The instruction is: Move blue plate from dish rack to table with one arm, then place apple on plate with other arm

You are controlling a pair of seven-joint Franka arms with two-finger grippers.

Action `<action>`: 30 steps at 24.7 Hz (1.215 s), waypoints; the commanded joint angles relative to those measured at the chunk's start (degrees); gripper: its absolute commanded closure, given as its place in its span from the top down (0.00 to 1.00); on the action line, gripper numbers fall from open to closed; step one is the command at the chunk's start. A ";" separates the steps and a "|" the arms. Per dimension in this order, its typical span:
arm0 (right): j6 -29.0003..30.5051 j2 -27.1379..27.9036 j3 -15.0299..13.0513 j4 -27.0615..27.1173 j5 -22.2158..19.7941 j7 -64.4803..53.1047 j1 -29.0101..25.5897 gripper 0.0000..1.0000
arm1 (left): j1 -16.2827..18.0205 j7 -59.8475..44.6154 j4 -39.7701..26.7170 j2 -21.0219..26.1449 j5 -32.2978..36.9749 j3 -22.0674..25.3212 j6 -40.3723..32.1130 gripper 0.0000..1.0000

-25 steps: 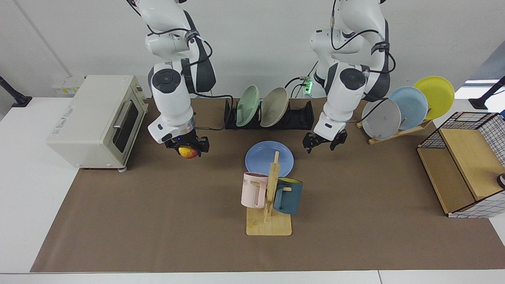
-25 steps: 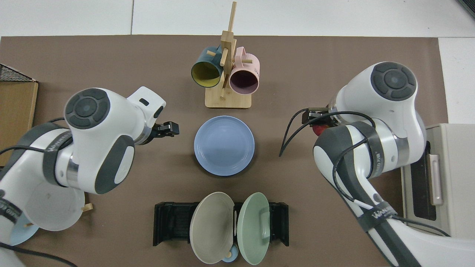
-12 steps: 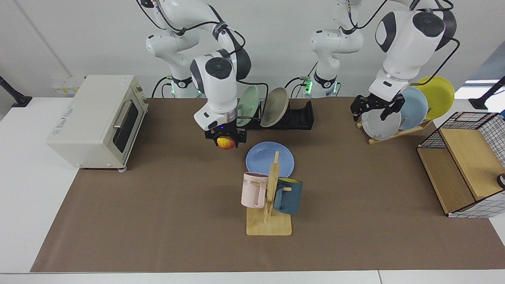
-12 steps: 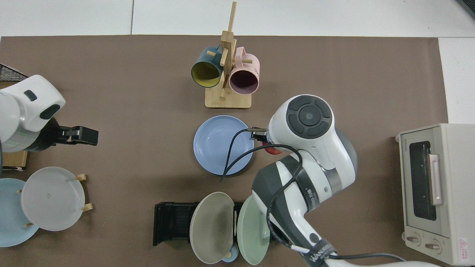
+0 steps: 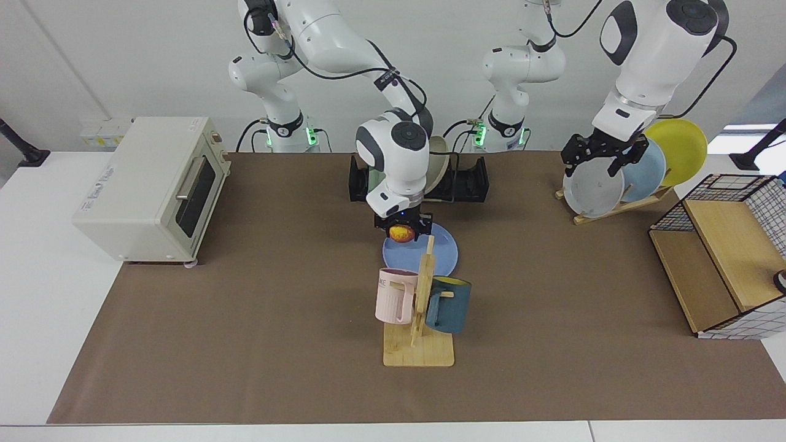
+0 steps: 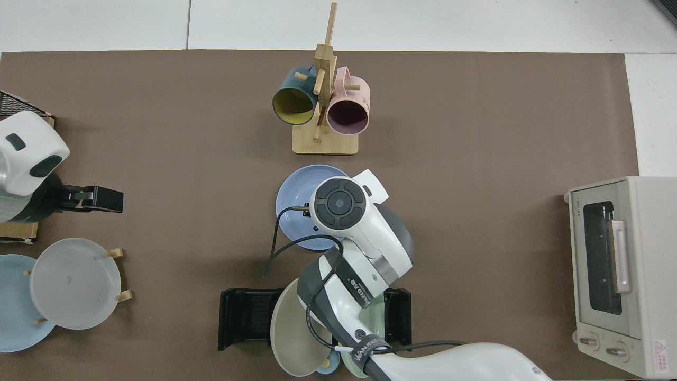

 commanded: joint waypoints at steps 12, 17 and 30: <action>4.56 6.19 -0.44 3.64 5.25 1.19 2.91 1.00 | 0.24 -0.06 -0.46 -0.47 0.92 -0.26 -0.11 1.00; 2.72 6.72 -0.96 7.85 4.81 0.14 1.59 1.00 | 0.16 -0.14 -0.46 -0.30 0.83 -0.26 0.06 1.00; -11.79 0.58 -1.58 14.28 4.81 -13.04 -9.65 1.00 | 0.24 0.12 -0.55 -0.12 0.39 -0.26 0.24 1.00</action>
